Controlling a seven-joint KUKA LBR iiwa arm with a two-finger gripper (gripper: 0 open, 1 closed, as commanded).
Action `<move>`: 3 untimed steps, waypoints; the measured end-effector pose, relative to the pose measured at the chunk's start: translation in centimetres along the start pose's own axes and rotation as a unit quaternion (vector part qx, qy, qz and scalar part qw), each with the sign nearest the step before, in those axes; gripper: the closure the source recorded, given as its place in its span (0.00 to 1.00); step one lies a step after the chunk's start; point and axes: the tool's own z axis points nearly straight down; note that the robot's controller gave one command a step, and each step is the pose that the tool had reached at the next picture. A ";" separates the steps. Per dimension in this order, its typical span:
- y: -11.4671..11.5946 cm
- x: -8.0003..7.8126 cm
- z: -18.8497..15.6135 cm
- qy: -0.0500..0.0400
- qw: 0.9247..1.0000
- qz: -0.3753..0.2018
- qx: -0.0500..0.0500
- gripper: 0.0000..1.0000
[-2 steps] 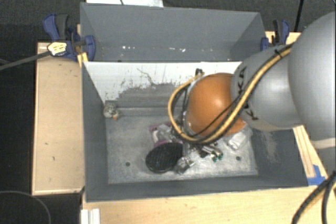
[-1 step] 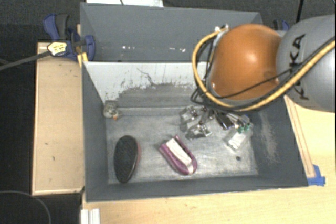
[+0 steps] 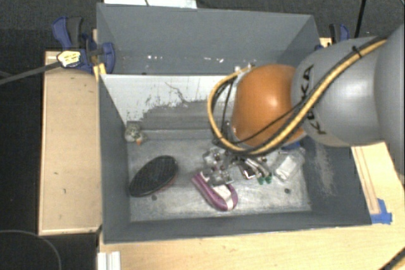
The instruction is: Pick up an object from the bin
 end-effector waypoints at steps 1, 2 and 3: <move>-0.1 -0.1 -0.3 -0.003 1.000 0.000 0.001 0.00; -2.2 -0.2 4.3 -0.004 0.997 0.074 0.000 0.00; -0.5 0.3 6.2 -0.005 0.989 0.150 0.000 0.00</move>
Offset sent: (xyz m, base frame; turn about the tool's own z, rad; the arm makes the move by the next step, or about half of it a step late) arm 0.0000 0.0000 0.0000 0.0000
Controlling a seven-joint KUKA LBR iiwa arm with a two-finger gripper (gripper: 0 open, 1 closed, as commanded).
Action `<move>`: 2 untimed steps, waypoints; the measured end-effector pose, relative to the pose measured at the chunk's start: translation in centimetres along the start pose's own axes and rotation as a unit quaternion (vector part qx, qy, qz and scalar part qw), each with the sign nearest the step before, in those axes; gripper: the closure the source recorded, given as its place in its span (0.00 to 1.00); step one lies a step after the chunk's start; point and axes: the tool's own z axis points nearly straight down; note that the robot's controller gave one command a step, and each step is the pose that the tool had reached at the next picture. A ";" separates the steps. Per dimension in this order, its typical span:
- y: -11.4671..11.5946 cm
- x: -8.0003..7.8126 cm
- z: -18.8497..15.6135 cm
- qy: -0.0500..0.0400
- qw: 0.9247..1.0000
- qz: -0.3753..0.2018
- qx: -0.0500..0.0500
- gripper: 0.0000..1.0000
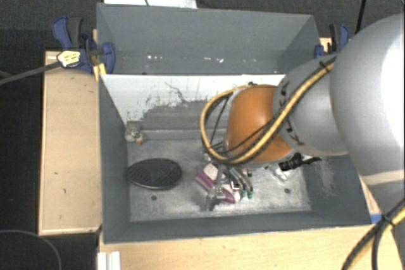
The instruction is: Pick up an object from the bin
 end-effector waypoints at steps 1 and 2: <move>-3.4 -0.2 0.1 0.003 1.000 0.008 0.002 0.00; -3.1 -0.3 0.0 0.001 1.000 0.006 0.000 1.00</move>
Offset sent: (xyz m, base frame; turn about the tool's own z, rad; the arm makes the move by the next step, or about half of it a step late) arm 0.0007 -0.0326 -0.0020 0.0111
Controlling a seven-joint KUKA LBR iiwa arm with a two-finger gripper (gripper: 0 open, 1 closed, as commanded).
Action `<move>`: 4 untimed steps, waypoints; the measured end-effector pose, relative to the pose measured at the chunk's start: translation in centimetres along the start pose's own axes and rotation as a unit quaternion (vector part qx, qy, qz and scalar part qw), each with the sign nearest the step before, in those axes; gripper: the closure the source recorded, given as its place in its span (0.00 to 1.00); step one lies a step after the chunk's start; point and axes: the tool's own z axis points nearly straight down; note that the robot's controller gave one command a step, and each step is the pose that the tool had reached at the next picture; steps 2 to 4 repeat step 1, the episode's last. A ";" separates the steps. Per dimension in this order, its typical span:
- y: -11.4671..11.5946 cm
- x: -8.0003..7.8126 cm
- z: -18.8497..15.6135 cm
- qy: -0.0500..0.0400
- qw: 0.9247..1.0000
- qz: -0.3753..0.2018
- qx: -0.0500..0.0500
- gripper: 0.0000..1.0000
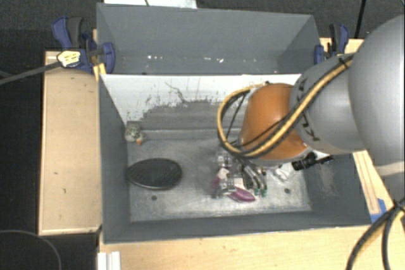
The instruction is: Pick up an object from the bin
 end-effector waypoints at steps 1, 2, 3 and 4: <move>-2.3 1.6 -21.5 -0.004 0.992 -0.124 0.001 1.00; -2.3 1.6 -21.5 -0.004 0.992 -0.124 0.001 1.00; -2.3 1.6 -21.5 -0.004 0.992 -0.124 0.001 1.00; -2.3 1.6 -21.5 -0.004 0.992 -0.124 0.001 1.00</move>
Offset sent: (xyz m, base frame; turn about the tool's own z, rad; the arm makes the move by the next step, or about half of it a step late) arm -0.0187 -0.0230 0.2108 -0.2497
